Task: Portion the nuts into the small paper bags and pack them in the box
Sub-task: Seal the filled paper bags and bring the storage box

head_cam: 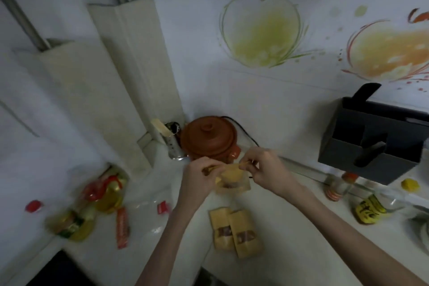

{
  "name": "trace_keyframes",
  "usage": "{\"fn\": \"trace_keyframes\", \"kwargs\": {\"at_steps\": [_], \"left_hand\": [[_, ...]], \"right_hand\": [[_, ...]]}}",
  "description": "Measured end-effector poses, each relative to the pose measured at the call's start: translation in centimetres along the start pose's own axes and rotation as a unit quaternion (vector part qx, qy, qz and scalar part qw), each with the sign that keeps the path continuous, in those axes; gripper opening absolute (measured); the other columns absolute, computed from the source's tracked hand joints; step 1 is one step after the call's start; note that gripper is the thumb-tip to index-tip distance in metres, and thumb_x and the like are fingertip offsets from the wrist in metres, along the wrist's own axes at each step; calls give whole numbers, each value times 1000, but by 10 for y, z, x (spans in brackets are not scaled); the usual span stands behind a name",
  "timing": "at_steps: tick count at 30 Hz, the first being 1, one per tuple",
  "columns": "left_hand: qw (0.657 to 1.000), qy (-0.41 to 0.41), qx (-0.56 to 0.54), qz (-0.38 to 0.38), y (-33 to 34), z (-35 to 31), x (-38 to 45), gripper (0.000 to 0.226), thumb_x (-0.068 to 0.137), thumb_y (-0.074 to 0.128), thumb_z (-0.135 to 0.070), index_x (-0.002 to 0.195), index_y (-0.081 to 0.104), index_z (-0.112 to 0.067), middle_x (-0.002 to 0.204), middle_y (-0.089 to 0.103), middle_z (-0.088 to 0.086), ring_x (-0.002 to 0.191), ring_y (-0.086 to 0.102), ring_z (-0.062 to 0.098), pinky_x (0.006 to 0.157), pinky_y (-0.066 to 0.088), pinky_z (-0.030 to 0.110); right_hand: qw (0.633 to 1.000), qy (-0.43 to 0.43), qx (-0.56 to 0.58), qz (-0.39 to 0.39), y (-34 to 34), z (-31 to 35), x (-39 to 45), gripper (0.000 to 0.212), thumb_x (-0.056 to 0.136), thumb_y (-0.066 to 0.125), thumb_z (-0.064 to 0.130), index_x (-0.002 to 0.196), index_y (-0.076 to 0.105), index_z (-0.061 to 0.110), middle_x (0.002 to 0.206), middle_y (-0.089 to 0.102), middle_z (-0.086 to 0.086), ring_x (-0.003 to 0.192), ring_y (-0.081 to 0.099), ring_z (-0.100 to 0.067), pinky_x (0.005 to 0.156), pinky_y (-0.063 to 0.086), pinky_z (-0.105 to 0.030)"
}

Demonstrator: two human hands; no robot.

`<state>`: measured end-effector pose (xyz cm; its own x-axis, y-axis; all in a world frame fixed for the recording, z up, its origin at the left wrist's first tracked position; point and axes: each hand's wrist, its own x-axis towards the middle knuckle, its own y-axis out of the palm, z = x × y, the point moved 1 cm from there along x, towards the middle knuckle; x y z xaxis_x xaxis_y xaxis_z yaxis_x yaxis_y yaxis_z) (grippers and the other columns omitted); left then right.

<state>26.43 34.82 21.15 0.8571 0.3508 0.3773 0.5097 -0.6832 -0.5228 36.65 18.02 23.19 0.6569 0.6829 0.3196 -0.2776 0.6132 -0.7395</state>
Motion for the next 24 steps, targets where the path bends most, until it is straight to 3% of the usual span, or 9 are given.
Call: {"fn": "trace_keyframes", "kwargs": {"at_steps": [2,5,8,12,18,24], "left_hand": [[999,-12,22,-22,-13,7,-8,7,78,79,-12,82,78,-18,80,73,-9,77,64,-2,67,49,11],[997,-47,22,-49,-28,16,-19,5,79,79,-14,81,78,-18,79,73,-10,77,65,-2,66,49,10],[994,-90,13,-55,-39,21,-32,7,77,79,-12,79,78,-19,75,71,-16,76,65,-3,64,45,6],[986,-155,3,-55,-45,28,-54,12,76,79,-10,78,78,-22,72,69,-20,74,66,-2,59,48,12],[983,-170,27,-63,-50,43,-77,9,75,79,-6,76,77,-15,70,68,-16,68,63,-4,60,44,9],[985,-146,90,-18,-54,55,-83,14,76,76,-3,77,75,-17,76,70,-9,71,63,3,63,45,11]], "right_hand": [[999,-33,-10,3,15,11,3,13,74,68,-4,74,70,9,73,65,0,63,48,-3,61,33,-11],[997,-70,-12,18,38,23,7,13,75,68,-2,78,70,10,76,64,-1,71,56,-10,65,32,-9],[996,-77,19,31,57,30,8,19,72,65,-6,75,67,13,75,60,4,69,48,1,65,33,-5],[995,-70,35,68,76,36,3,25,66,60,-12,69,65,13,72,57,7,67,46,3,62,36,-10],[990,-79,44,106,95,48,-4,25,62,56,-13,67,65,10,70,55,10,66,51,-4,61,39,-12],[990,-66,34,120,111,52,-8,25,57,54,-11,63,65,10,66,62,3,63,56,-12,57,47,-28]]}}
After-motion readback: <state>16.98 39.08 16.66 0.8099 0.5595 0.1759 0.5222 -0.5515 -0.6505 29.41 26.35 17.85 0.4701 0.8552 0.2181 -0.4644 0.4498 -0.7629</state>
